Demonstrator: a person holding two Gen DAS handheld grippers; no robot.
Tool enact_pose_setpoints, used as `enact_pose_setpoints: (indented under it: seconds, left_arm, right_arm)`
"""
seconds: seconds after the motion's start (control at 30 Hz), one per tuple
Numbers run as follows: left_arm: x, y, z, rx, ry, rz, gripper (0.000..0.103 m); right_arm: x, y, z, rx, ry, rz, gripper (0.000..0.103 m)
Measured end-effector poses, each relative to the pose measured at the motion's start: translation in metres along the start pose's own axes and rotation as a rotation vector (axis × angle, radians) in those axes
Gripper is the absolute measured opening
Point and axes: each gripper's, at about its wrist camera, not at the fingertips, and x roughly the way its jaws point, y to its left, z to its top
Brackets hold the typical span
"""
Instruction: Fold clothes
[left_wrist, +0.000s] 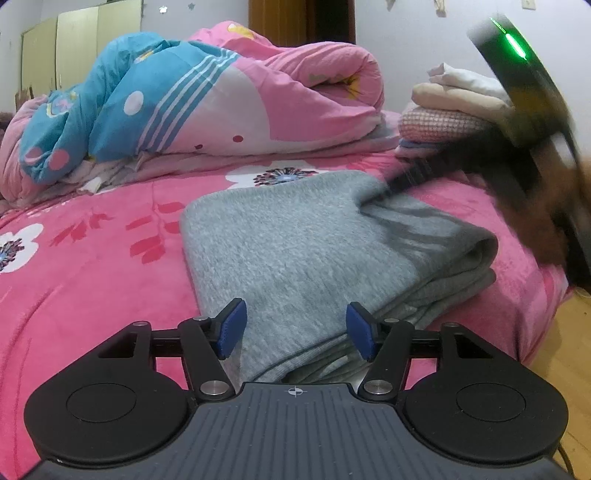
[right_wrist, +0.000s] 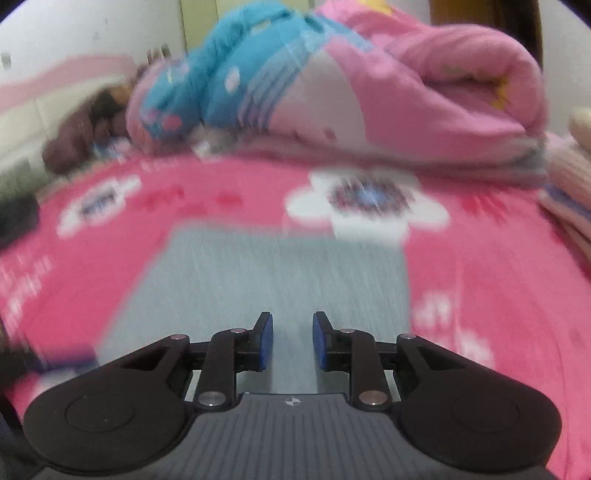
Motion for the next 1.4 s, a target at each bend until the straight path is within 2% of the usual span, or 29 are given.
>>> enact_pose_setpoints:
  seconds: [0.1,0.17,0.23,0.33,0.43,0.53,0.67,0.77,0.83,0.93,1.0,1.17,1.23,1.4]
  left_arm:
    - [-0.003,0.001,0.000,-0.004,-0.006,0.002,0.062]
    - [-0.008,0.003,0.000,-0.008,-0.018,0.001,0.062]
    - [-0.016,0.005,0.002,-0.012,-0.047,0.001,0.062]
    - [-0.029,0.008,0.008,-0.026,-0.096,-0.001,0.062]
    - [-0.030,0.012,0.022,-0.059,-0.109,-0.007,0.063]
    - [-0.015,0.011,0.038,-0.060,-0.079,0.019,0.063]
    - [0.017,0.006,0.044,-0.020,-0.035,0.063,0.063]
    - [0.035,0.004,0.034,-0.017,0.023,0.083,0.063]
    - [0.037,0.007,0.028,-0.052,0.037,0.074,0.064]
    - [0.036,0.015,0.028,-0.121,0.060,0.069,0.070]
    - [0.038,0.018,0.030,-0.153,0.077,0.073,0.072]
    - [0.039,0.016,0.032,-0.195,0.106,0.098,0.078]
    - [0.040,0.017,0.033,-0.209,0.117,0.106,0.079]
    - [0.041,0.015,0.036,-0.216,0.134,0.121,0.081]
  right_arm:
    - [-0.032,0.003,-0.038,-0.025,-0.120,-0.032,0.027]
    - [-0.049,0.004,-0.047,-0.016,-0.128,-0.035,0.031]
    - [-0.066,0.005,-0.057,-0.008,-0.135,-0.039,0.032]
    - [-0.083,0.006,-0.061,-0.028,-0.140,-0.057,0.032]
    - [-0.094,0.003,-0.052,-0.013,-0.210,-0.040,0.032]
    - [-0.082,0.002,-0.038,0.011,-0.250,-0.016,0.032]
    - [-0.052,0.003,-0.032,0.055,-0.252,0.001,0.032]
    - [-0.038,0.006,-0.046,0.034,-0.241,-0.035,0.032]
    - [-0.034,0.008,-0.060,0.017,-0.230,-0.051,0.033]
    - [-0.052,0.017,-0.075,-0.045,-0.255,-0.073,0.037]
    - [-0.062,0.023,-0.079,-0.076,-0.237,-0.091,0.038]
    - [-0.081,0.025,-0.068,-0.074,-0.303,-0.124,0.041]
    - [-0.076,0.022,-0.063,-0.050,-0.309,-0.132,0.041]
    - [-0.057,0.020,-0.075,-0.044,-0.224,-0.144,0.042]
